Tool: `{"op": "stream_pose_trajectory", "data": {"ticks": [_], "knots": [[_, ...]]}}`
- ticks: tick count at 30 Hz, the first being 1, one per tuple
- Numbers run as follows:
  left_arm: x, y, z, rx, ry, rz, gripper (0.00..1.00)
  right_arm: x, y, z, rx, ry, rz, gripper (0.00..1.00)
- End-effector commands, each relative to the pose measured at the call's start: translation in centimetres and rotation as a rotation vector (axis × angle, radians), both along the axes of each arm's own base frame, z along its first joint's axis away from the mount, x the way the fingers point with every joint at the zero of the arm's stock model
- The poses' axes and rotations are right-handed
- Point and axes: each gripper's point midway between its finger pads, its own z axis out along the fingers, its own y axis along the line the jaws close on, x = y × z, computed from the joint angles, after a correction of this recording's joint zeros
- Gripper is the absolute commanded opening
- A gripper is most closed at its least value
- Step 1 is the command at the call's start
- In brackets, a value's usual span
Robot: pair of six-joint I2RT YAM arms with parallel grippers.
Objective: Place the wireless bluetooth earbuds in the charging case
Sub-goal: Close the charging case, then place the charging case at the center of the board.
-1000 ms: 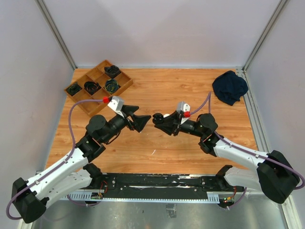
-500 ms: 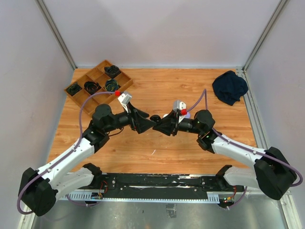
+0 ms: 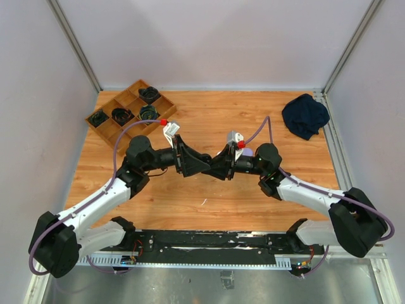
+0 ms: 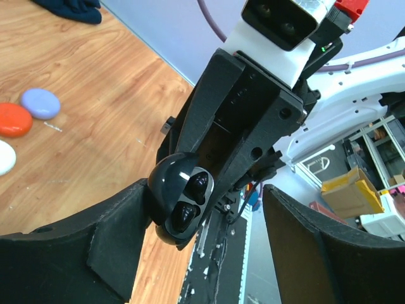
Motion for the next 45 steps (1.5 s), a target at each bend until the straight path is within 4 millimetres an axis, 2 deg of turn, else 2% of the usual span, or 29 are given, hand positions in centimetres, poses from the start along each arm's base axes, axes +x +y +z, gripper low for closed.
{"op": "stream_pose_trajectory", "data": {"ticks": [1, 9, 18, 21, 25, 27, 31, 37, 40, 45], "knots": [[-0.7, 0.0, 2.2, -0.058, -0.054, -0.051, 0.74, 0.2, 0.0, 2.2, 0.057, -0.030, 0.028, 0.13], [-0.7, 0.4, 2.9, -0.073, -0.079, -0.041, 0.72, -0.2, -0.1, 1.4, 0.037, 0.006, 0.060, 0.13], [-0.2, 0.8, 2.7, -0.064, -0.084, -0.006, 0.73, -0.6, -0.4, 0.1, -0.030, 0.034, 0.074, 0.13], [1.1, 1.5, 2.3, -0.019, -0.091, 0.088, 0.77, 0.6, -0.9, -1.5, -0.111, 0.085, 0.009, 0.13], [3.9, 3.9, 1.0, 0.122, -0.103, 0.303, 0.83, 2.1, -2.3, -3.8, -0.232, 0.146, -0.082, 0.13], [5.1, 5.5, 0.5, 0.192, -0.106, 0.415, 0.84, 3.0, -3.2, -4.7, -0.276, 0.182, -0.136, 0.13], [6.6, 9.3, -0.4, 0.332, -0.113, 0.620, 0.88, 5.8, -6.2, -7.0, -0.352, 0.316, -0.294, 0.13], [7.3, 14.2, 0.6, 0.480, -0.192, 0.823, 0.92, 8.8, -11.4, -10.5, -0.456, 0.549, -0.488, 0.13], [7.5, 15.9, 0.9, 0.529, -0.233, 0.894, 0.93, 9.9, -14.1, -12.3, -0.491, 0.661, -0.573, 0.12], [7.7, 17.8, 0.0, 0.592, -0.267, 0.969, 0.93, 11.5, -18.2, -14.2, -0.520, 0.787, -0.702, 0.12]]}}
